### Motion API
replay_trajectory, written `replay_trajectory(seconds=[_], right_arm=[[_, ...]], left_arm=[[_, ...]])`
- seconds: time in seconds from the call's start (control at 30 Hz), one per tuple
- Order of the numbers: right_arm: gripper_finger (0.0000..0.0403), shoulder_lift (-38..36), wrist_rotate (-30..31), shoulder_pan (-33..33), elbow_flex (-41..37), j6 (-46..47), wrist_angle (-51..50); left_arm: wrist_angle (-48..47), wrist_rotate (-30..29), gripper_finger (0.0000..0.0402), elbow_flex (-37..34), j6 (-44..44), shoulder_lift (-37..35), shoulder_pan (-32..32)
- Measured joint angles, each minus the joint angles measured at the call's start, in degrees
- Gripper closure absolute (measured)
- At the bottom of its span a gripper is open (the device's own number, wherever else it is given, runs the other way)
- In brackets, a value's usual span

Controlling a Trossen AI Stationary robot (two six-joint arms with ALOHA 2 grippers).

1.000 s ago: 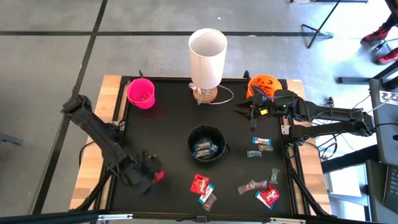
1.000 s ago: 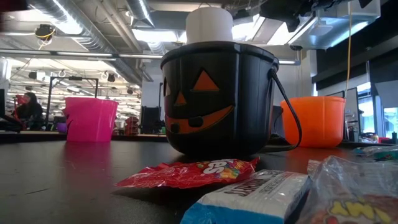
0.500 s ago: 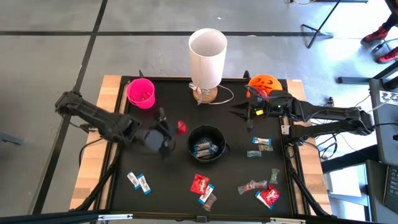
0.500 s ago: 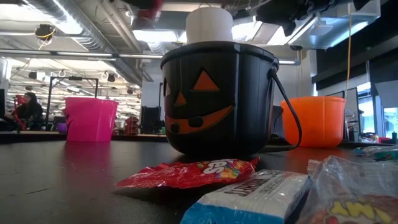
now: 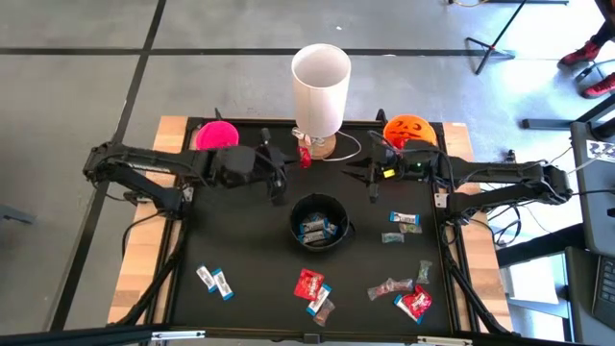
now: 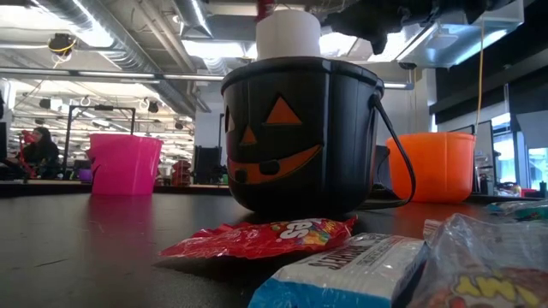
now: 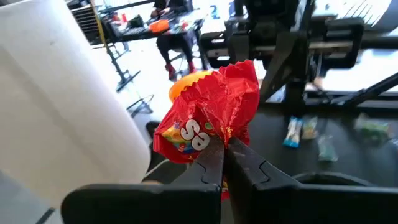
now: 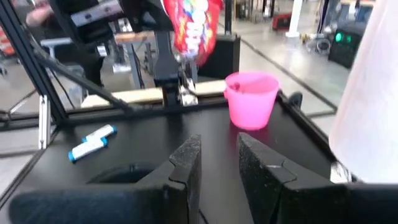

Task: Sort candy
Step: Put the red candy pack into the orange bucket

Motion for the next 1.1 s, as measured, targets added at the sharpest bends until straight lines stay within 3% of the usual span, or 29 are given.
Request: replay_trajectory(seconds=[0.17,0.37,0.53,0.83,1.1], right_arm=[[0.0304,2.6,-0.1,0.0,0.0,0.0,7.4],[0.0304,6.1,-1.5,0.0,0.0,0.2,16.3],[0.0304,6.5,-1.4,0.0,1.3,0.2,16.9],[0.0304,9.0,2.7,0.0,2.6,3.2,23.3],[0.0304,12.5,10.8,0.0,2.5,4.4,23.0]], left_arm=[[3.9,4.3,0.0401,0.0,-0.1,1.5,1.6],[6.3,4.1,0.0401,0.0,0.0,4.1,2.1],[6.7,3.7,0.0401,0.0,-0.4,4.2,2.1],[8.2,-9.8,0.0401,0.0,-0.4,6.6,3.2],[11.1,-14.3,0.0401,0.0,0.1,14.0,4.2]])
